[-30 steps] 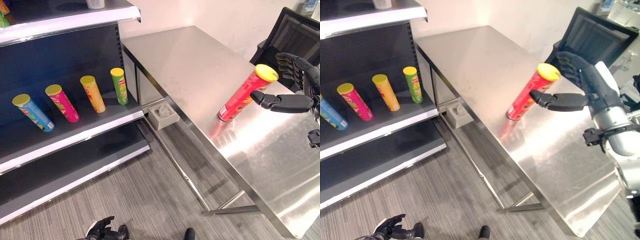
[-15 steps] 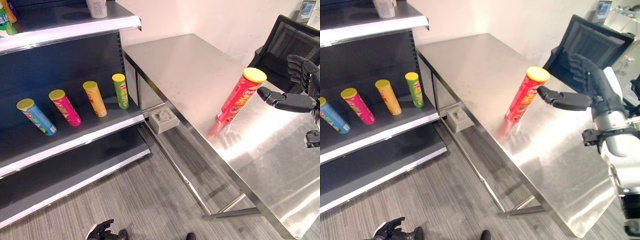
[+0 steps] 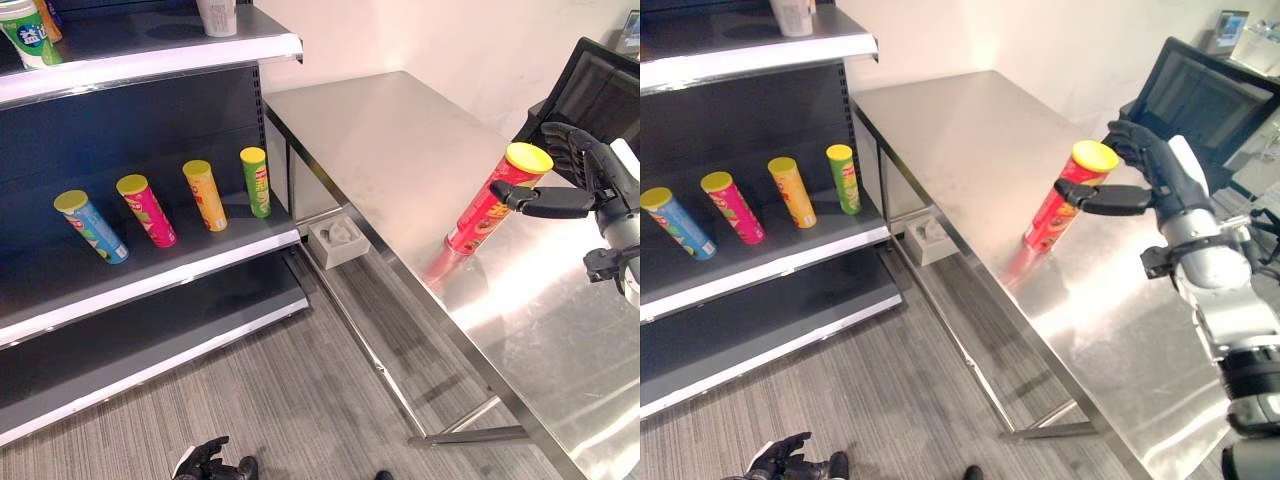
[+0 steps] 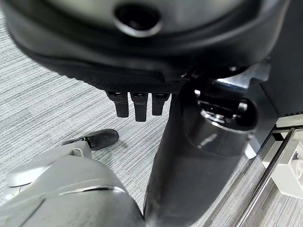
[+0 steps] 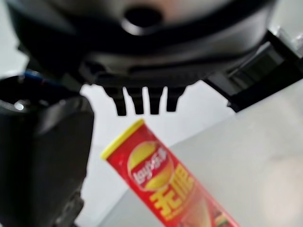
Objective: Put the goods on the table back onto the shelves and tidy them up.
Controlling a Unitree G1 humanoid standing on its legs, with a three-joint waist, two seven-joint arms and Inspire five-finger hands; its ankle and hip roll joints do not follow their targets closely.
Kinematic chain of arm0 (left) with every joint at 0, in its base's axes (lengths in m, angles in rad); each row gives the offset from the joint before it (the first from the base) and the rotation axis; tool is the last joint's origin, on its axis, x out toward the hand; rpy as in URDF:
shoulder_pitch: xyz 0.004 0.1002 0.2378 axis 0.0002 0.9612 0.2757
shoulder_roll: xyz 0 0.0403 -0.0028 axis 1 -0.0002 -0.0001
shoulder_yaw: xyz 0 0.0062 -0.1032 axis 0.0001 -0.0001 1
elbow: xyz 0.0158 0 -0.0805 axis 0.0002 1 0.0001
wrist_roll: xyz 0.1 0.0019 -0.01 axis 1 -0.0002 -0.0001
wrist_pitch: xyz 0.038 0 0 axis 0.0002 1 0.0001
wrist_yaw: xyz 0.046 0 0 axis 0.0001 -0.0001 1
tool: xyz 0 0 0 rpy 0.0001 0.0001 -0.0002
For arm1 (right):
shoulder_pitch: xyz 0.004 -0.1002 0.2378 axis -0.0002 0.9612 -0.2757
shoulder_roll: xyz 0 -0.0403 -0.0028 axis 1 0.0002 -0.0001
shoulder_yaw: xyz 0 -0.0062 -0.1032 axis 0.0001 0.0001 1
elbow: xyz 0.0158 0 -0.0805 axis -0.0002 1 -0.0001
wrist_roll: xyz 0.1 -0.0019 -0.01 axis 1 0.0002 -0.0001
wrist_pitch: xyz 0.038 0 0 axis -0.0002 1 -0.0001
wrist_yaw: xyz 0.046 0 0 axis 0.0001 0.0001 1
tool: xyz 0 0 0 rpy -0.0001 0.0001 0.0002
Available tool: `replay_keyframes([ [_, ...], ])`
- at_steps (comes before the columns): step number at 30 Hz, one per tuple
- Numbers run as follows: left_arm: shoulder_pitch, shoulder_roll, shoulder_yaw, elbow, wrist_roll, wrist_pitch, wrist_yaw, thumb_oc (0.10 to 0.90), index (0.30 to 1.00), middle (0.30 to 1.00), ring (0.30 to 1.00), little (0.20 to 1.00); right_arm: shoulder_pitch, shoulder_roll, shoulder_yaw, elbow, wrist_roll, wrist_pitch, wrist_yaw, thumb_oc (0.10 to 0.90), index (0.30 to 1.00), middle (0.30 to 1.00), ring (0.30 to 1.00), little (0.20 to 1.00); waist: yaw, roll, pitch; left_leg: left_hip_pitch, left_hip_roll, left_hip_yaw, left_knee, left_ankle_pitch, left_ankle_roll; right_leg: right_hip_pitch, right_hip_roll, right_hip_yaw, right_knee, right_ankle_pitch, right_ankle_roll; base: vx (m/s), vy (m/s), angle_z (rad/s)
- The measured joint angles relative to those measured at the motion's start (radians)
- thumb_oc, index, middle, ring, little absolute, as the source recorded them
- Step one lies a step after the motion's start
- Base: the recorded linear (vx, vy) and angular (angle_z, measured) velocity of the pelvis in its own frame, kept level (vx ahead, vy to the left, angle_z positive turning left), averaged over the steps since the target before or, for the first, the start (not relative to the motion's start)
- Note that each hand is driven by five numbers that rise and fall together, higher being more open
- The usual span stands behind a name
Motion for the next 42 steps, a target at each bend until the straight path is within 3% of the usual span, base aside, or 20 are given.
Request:
replay_keyframes([
  [18,-0.027,0.004,0.001,0.019,-0.001,0.0,0.002,0.8,0.9,0.9,0.9,0.9,-0.186,0.0,0.179,0.164,0.004,0.039,0.003,0.8,0.9,0.9,0.9,0.9,0.017,-0.019,0.01,-0.013,0.0,-0.015,0.0,0.003,-0.001,0.0,0.001,-0.02,0.0,-0.001,0.001,0.0,-0.002,0.02],
  [42,-0.032,0.01,0.001,0.027,-0.004,0.0,0.004,0.8,0.9,0.9,0.9,0.9,-0.219,0.001,0.21,0.235,0.024,0.078,0.022,0.8,0.9,0.9,0.9,0.9,0.015,-0.033,0.018,-0.014,0.0,-0.022,0.0,0.003,-0.001,0.001,0.001,-0.024,0.0,-0.001,0.001,0.0,0.0,0.0],
])
